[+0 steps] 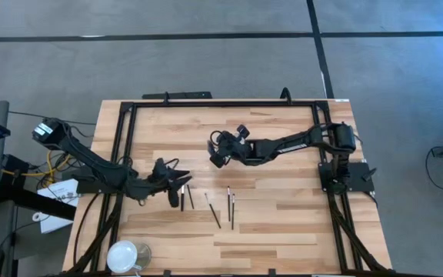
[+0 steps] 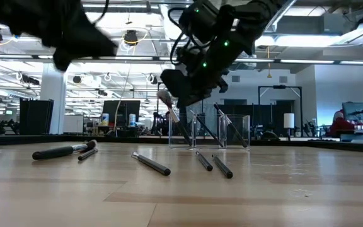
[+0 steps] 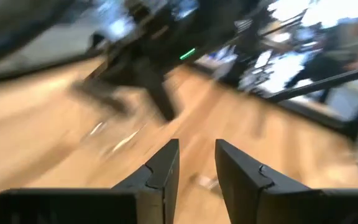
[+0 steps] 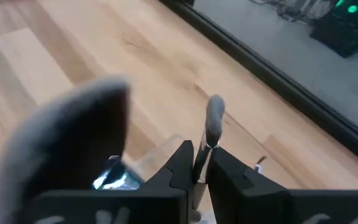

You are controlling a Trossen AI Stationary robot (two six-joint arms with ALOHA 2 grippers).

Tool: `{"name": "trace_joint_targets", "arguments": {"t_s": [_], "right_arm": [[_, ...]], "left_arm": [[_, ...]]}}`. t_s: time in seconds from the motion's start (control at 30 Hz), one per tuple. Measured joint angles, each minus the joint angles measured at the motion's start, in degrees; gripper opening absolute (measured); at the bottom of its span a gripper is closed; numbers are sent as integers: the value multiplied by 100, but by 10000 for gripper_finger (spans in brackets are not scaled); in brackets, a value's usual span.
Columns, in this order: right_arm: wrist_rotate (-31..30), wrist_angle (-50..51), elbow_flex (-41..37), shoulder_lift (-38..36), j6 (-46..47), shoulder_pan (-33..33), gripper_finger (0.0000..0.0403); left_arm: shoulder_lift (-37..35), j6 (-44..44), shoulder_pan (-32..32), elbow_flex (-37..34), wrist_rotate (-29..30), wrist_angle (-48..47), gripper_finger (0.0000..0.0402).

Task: Put items in baskets/containers
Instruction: Put the eyeshadow brush into the left section of the transparent organizer, then put the powder brush into the middle section of the transparent organizer

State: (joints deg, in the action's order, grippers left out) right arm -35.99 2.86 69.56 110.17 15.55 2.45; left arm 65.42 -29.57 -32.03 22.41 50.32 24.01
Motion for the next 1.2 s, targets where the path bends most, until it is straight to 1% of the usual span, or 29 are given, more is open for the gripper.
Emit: {"name": "trace_joint_targets", "arguments": {"t_s": [0.07, 0.13, 0.23, 0.43, 0.53, 0.63, 0.73, 0.8, 0.9, 1.03, 1.13, 1.2], "right_arm": [[147, -28, 13, -15, 3, -5, 24], [234, 2, 12, -48, 2, -9, 24], [209, -62, 20, -157, 2, -61, 37], [153, 181, 8, -298, -4, -203, 77], [145, 139, 13, -338, -13, -319, 95], [151, 136, 11, -398, -80, -466, 111], [151, 202, 8, -514, -96, -622, 125], [147, 202, 13, -608, -99, -738, 133], [144, 223, 10, -781, -102, -928, 143], [130, 227, 10, -984, -105, -1138, 151], [116, 242, 10, -1077, -107, -1235, 153], [117, 269, 10, -1096, -109, -1294, 152]], "left_arm": [[97, -651, 2, -2, 201, -616, 96], [287, -1145, 0, -2, 214, -853, 94], [675, -1660, 0, -2, 138, -874, 92], [1525, -2580, 32, 0, 15, -857, 92], [1806, -2826, 32, -2, -141, -873, 92], [1911, -2921, 32, -2, -363, -881, 90], [1815, -2877, 31, -2, -699, -900, 83], [1663, -2585, 32, 0, -738, -908, 75], [1324, -2275, 34, 0, -961, -1097, 64], [787, -2189, 115, 2, -1346, -1906, 63], [482, -2235, 213, 2, -1717, -2502, 76], [416, -2323, 296, 2, -1854, -2813, 89]]}}
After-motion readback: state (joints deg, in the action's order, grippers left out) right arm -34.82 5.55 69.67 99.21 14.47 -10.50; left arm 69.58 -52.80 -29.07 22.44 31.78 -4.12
